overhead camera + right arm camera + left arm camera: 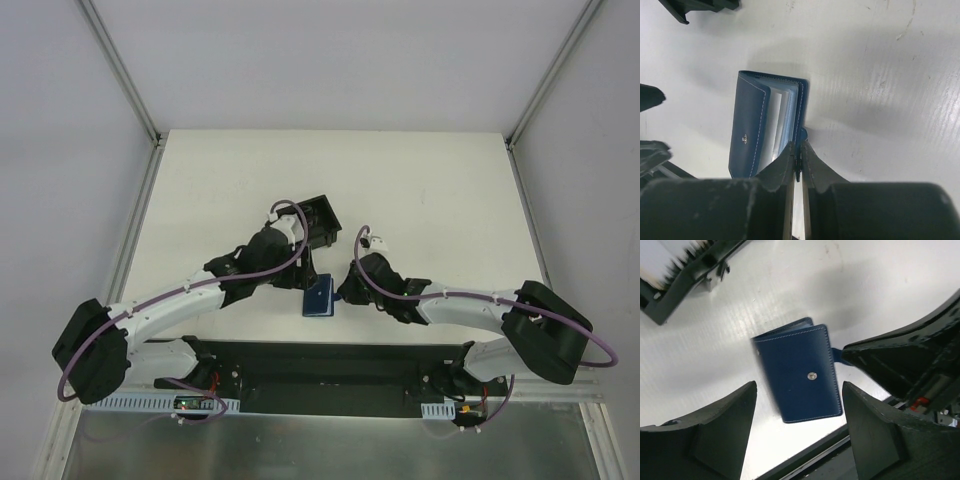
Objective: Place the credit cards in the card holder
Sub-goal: Close the card holder at the center of the board.
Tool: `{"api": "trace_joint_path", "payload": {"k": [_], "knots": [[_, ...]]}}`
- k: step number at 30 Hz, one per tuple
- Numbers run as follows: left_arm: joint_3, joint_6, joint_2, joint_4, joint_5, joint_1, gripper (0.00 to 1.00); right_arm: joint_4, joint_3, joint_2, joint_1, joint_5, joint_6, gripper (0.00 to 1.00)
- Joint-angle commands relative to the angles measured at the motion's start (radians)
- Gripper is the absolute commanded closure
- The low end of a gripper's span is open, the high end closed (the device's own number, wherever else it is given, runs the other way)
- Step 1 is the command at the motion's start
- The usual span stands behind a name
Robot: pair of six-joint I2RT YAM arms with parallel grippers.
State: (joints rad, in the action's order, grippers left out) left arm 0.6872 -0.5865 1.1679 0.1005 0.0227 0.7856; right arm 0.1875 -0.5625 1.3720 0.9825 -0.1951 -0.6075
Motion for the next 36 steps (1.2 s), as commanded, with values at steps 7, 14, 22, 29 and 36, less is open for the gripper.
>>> {"api": "trace_joint_path", "payload": {"k": [7, 14, 22, 29, 36], "knots": [[-0.166, -0.039, 0.061, -0.058, -0.036, 0.001, 0.31, 0.003, -0.06, -0.013, 0.002, 0.017, 0.048, 0.9], [-0.149, -0.056, 0.118, -0.094, -0.024, 0.001, 0.28, -0.002, -0.076, 0.001, 0.002, 0.045, 0.061, 0.89], [-0.189, -0.101, 0.162, -0.209, 0.048, 0.001, 0.27, -0.013, -0.068, 0.006, 0.001, 0.037, 0.08, 0.87], [-0.215, -0.139, 0.242, -0.243, 0.027, 0.007, 0.35, 0.016, -0.028, -0.03, 0.011, 0.01, 0.074, 0.87], [-0.218, -0.153, 0.286, -0.243, 0.002, 0.02, 0.44, 0.047, -0.049, 0.005, 0.031, 0.046, 0.089, 0.87]]}}
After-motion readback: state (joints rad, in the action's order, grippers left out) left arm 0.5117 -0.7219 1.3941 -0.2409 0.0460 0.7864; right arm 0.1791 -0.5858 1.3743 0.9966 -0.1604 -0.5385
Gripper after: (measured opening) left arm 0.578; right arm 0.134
